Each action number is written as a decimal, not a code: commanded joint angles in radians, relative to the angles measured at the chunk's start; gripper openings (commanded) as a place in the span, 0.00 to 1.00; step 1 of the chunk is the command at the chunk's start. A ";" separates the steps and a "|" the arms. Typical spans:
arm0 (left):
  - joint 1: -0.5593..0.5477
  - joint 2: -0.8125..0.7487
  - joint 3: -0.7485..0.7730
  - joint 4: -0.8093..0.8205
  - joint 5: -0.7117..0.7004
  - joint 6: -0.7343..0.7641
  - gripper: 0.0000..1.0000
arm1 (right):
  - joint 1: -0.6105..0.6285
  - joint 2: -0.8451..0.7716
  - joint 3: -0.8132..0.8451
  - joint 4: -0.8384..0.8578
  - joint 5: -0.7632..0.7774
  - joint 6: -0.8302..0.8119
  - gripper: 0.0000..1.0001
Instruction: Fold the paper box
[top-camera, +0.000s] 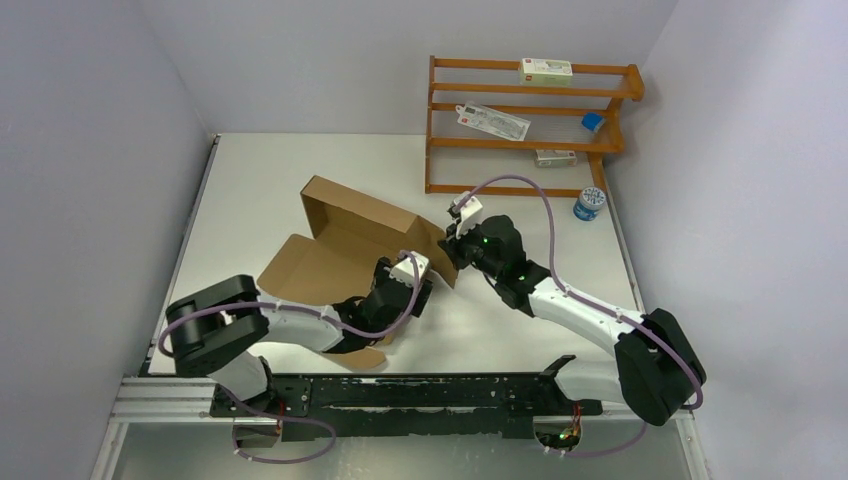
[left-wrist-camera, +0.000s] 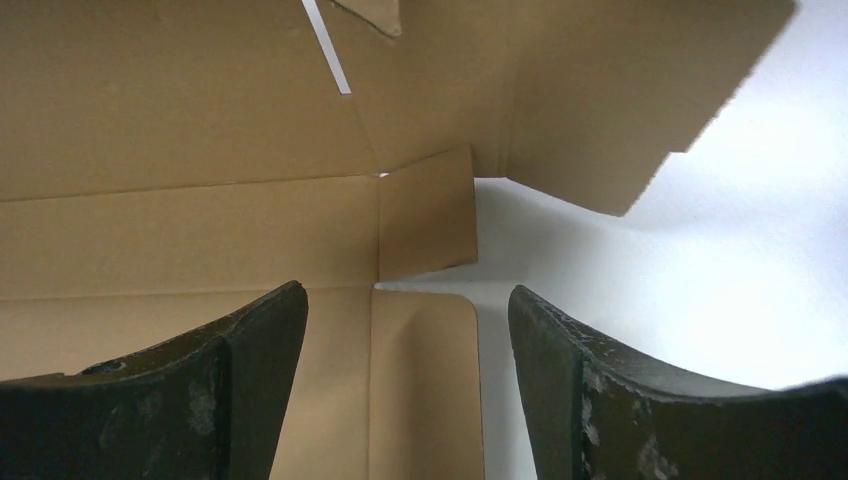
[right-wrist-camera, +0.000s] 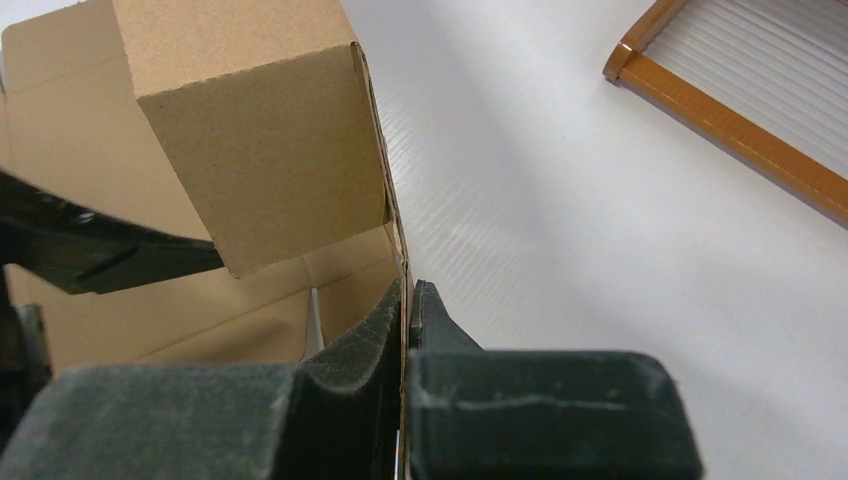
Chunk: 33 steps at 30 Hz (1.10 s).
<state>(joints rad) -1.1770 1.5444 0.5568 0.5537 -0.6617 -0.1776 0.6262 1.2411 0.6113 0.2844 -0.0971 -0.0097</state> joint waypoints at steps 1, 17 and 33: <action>0.035 0.081 0.034 0.155 0.051 -0.043 0.79 | 0.014 0.012 0.009 -0.015 0.001 -0.028 0.00; 0.206 0.189 -0.016 0.267 0.176 -0.254 0.59 | 0.044 0.015 0.021 -0.038 0.001 -0.045 0.00; 0.317 0.112 -0.108 0.354 0.256 -0.403 0.59 | 0.052 -0.005 0.019 -0.076 -0.041 -0.048 0.00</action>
<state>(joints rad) -0.8776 1.7016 0.4419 0.9031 -0.3664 -0.5953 0.6689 1.2434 0.6189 0.2626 -0.0986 -0.0429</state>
